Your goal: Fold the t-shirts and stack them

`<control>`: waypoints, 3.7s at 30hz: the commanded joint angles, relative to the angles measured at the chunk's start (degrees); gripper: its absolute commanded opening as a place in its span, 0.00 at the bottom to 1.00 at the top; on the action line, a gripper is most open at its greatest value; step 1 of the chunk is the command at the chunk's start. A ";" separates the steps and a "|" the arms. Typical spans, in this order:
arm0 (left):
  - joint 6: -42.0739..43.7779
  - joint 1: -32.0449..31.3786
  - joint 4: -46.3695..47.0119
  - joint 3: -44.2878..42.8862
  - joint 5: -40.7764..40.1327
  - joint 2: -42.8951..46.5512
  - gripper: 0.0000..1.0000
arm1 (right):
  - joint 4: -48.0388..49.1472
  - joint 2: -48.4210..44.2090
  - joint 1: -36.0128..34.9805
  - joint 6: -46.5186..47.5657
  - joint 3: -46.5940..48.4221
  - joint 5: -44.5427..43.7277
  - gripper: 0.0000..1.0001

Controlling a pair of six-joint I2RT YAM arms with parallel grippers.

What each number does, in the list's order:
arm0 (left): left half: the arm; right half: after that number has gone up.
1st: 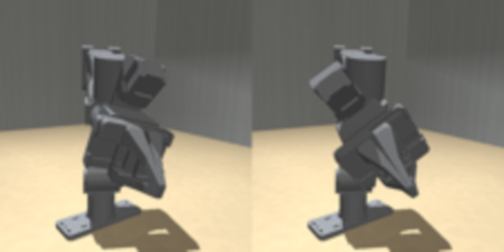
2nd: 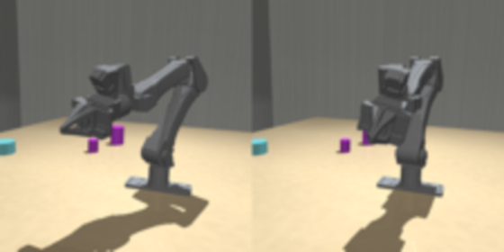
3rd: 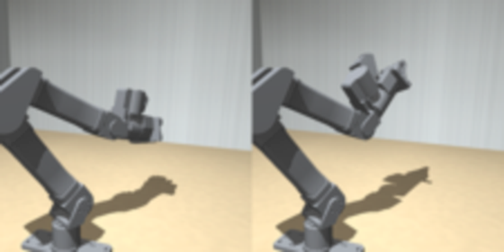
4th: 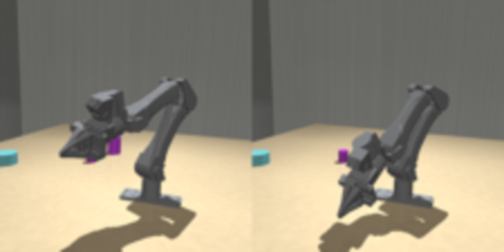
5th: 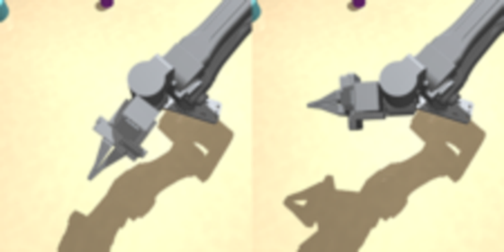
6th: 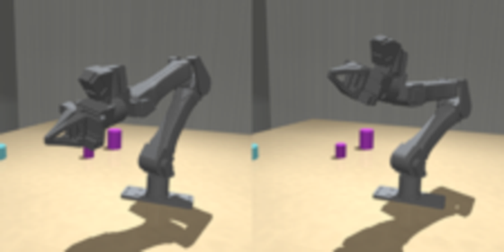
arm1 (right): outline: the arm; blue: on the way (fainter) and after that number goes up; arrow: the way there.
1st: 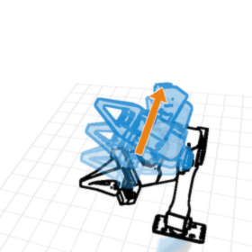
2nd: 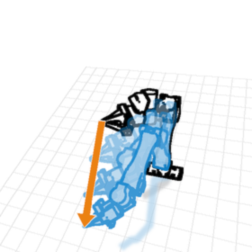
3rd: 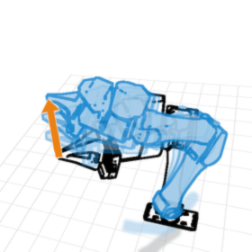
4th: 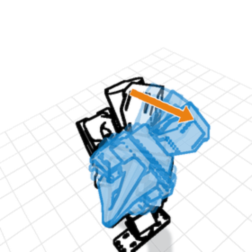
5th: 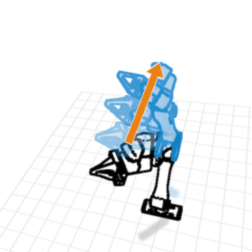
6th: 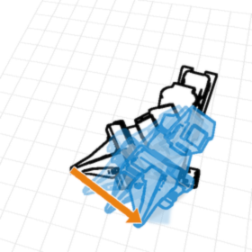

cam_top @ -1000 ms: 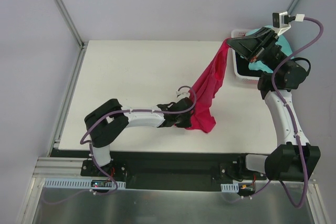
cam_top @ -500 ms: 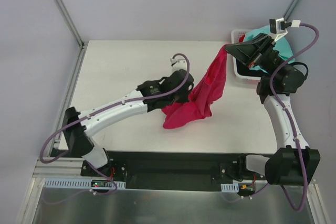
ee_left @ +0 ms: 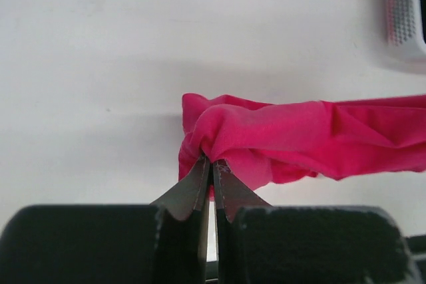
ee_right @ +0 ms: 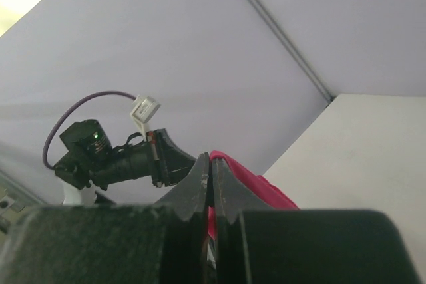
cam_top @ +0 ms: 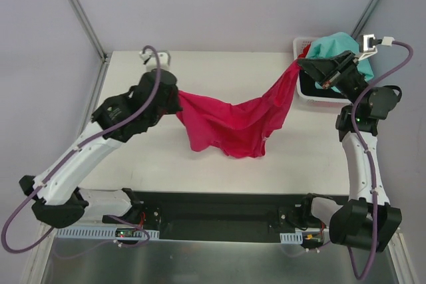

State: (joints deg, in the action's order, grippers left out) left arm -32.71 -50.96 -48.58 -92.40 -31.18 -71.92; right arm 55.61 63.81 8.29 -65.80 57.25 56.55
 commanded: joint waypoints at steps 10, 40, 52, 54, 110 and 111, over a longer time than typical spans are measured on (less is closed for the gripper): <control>4.94 12.63 -4.42 1.87 1.56 7.32 0.00 | -16.22 3.33 5.14 7.44 15.68 -4.79 0.01; 4.93 20.20 -4.42 -2.17 9.38 5.57 0.00 | -11.32 8.26 9.81 -3.37 23.61 -7.95 0.01; 6.69 23.97 7.36 -13.90 22.29 -24.71 0.00 | -13.07 8.96 6.56 3.65 18.33 -7.43 0.01; 6.69 25.46 7.18 -18.41 25.88 -29.31 0.00 | -13.95 11.24 6.56 4.89 18.68 -7.42 0.01; -8.43 17.74 14.39 34.22 29.16 -0.50 0.50 | -16.42 12.30 -0.03 9.02 16.22 -4.00 0.01; -8.34 17.74 14.30 33.78 28.72 -0.50 0.54 | -16.42 12.56 -0.03 9.02 16.83 -4.08 0.01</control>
State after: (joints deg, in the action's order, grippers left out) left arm -41.12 -32.97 -34.15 -55.27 -0.64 -72.49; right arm 37.28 75.85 8.69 -57.71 70.13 53.30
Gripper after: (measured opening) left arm 0.457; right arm 0.019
